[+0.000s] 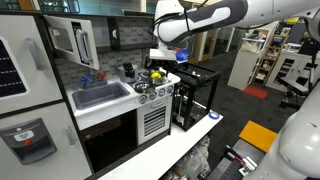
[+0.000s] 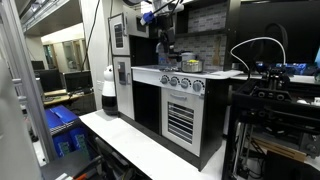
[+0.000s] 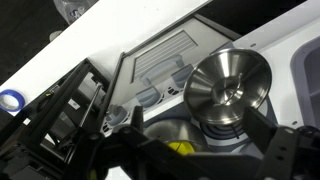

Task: Remove the silver lid from the stove and place it on the top shelf on the right

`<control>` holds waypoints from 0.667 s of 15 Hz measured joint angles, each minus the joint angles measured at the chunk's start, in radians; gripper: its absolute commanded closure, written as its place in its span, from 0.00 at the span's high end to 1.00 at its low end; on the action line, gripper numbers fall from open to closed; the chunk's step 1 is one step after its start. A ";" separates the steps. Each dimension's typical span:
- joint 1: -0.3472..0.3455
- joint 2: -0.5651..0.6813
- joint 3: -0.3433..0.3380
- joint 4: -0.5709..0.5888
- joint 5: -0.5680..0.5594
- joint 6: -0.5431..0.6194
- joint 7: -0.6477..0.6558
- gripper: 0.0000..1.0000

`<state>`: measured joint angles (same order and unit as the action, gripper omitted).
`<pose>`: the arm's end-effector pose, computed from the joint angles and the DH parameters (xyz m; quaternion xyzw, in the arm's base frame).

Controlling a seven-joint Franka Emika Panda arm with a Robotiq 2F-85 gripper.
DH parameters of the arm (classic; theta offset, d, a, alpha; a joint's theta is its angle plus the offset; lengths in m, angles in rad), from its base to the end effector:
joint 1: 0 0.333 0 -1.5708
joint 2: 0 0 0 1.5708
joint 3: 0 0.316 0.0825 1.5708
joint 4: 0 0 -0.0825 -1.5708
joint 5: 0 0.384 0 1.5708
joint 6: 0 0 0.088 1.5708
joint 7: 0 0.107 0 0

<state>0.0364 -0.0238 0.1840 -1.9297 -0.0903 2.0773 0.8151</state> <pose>0.5569 0.1208 0.5121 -0.9570 0.2738 -0.0956 0.0045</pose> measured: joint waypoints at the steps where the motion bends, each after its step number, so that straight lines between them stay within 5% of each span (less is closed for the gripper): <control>1: 0.005 0.020 -0.002 0.020 0.000 0.000 0.015 1.00; 10: 0.081 0.185 -0.035 0.193 -0.020 -0.004 0.292 1.00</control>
<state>0.1173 0.1614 0.1486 -1.7369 -0.1102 2.0737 1.1072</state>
